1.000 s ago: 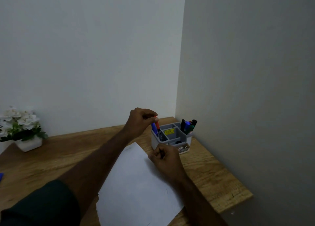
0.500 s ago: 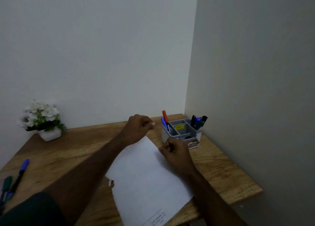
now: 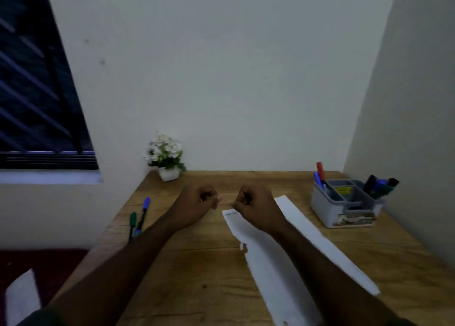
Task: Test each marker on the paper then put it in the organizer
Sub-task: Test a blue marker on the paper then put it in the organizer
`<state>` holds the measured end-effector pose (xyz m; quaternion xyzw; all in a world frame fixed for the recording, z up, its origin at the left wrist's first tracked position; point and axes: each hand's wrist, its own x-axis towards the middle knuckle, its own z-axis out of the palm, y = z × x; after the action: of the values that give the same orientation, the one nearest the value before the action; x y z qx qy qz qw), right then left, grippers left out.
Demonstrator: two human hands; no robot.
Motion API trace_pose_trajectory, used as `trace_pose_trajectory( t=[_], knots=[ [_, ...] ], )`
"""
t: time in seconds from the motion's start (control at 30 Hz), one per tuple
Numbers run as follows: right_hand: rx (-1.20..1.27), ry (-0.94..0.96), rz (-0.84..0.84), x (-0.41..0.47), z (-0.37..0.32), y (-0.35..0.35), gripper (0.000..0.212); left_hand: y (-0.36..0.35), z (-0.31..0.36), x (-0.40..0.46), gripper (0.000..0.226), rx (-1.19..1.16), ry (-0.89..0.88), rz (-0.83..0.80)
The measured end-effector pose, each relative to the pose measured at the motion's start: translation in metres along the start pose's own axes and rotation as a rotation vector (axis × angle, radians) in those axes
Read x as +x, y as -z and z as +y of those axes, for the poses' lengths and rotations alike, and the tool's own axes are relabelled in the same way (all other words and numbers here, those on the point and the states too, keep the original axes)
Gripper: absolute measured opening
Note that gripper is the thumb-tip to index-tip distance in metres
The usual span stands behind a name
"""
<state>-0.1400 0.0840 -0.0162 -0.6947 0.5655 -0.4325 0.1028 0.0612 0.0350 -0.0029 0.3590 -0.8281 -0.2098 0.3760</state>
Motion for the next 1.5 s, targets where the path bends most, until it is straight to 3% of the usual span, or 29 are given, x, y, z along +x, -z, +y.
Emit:
trace_pose_trajectory(
  t=[0.13,0.3,0.47,0.67,0.8,0.97,1.17,1.3,1.5],
  knots=[
    [0.01,0.029,-0.159,0.014,-0.038,-0.062,0.009,0.053,-0.038,-0.037,0.027,0.06,0.119,0.117],
    [0.044,0.044,-0.319,0.025,-0.093,-0.131,0.017,0.106,-0.083,-0.079,0.02,0.103,0.332,0.241],
    [-0.085,0.051,-0.423,0.036,-0.129,-0.17,0.026,0.124,-0.103,-0.104,0.011,0.136,0.44,0.208],
    [-0.296,-0.064,-0.386,0.046,-0.136,-0.185,0.028,0.127,-0.107,-0.103,0.009,0.148,0.418,0.151],
    [-0.378,-0.122,-0.399,0.053,-0.127,-0.179,0.025,0.123,-0.107,-0.098,0.007,0.151,0.408,0.147],
    [-0.445,-0.065,-0.421,0.053,-0.1,-0.144,0.023,0.112,-0.106,-0.088,0.009,0.124,0.387,0.225],
    [-0.481,0.067,-0.2,0.029,-0.049,-0.074,0.016,0.071,-0.078,-0.053,0.01,0.02,0.213,0.329],
    [-0.555,0.118,-0.093,0.011,-0.001,-0.031,0.019,0.018,-0.05,-0.02,0.004,-0.085,0.076,0.151],
    [-0.593,0.135,-0.143,-0.004,0.047,0.002,0.017,-0.055,-0.023,0.019,0.02,-0.202,0.004,0.011]
  ],
)
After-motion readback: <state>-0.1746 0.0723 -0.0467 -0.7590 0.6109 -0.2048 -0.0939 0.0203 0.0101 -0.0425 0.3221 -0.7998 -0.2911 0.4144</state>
